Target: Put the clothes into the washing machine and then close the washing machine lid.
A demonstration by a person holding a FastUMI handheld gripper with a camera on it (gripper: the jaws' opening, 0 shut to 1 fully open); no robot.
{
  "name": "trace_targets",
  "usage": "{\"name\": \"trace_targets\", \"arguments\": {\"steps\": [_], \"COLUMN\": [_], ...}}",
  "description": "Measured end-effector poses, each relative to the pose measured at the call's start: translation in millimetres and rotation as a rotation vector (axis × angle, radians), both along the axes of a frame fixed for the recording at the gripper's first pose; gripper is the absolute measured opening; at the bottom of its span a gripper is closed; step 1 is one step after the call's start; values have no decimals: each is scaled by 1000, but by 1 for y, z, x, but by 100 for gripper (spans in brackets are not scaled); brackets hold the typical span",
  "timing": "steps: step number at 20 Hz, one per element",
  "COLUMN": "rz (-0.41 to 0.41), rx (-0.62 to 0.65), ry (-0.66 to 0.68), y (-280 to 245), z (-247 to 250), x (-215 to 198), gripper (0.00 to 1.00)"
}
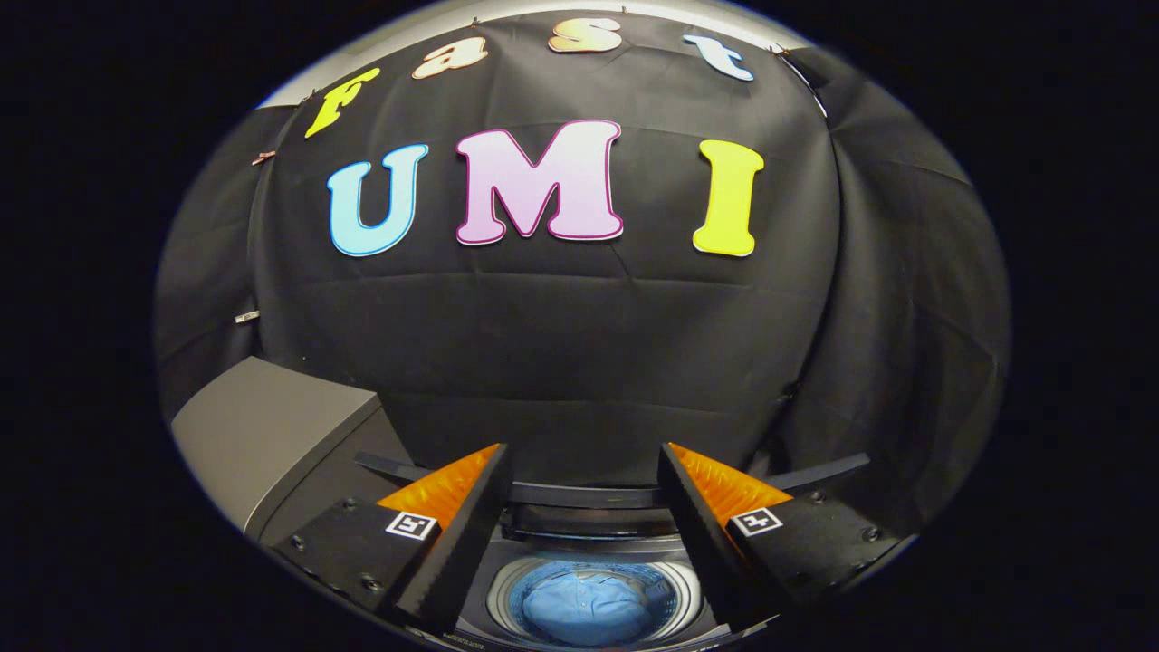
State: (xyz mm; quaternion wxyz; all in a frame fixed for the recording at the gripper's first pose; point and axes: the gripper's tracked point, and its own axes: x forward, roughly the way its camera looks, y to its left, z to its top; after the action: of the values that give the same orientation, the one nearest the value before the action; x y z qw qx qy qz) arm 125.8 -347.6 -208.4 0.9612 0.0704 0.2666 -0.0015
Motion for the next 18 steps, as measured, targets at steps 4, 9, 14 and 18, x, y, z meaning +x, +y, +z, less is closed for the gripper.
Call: {"name": "trace_targets", "arguments": {"steps": [4, 9, 14, 18], "rz": [-12, 40, 50, 15], "rx": [-28, -106, -61, -23], "ry": [-21, 155, 243, 245], "y": [7, 15, 19, 25], "z": [-1, -56, -110, -105], "x": [-18, -63, -110, -110], "gripper": [100, 100, 99, 99]}}
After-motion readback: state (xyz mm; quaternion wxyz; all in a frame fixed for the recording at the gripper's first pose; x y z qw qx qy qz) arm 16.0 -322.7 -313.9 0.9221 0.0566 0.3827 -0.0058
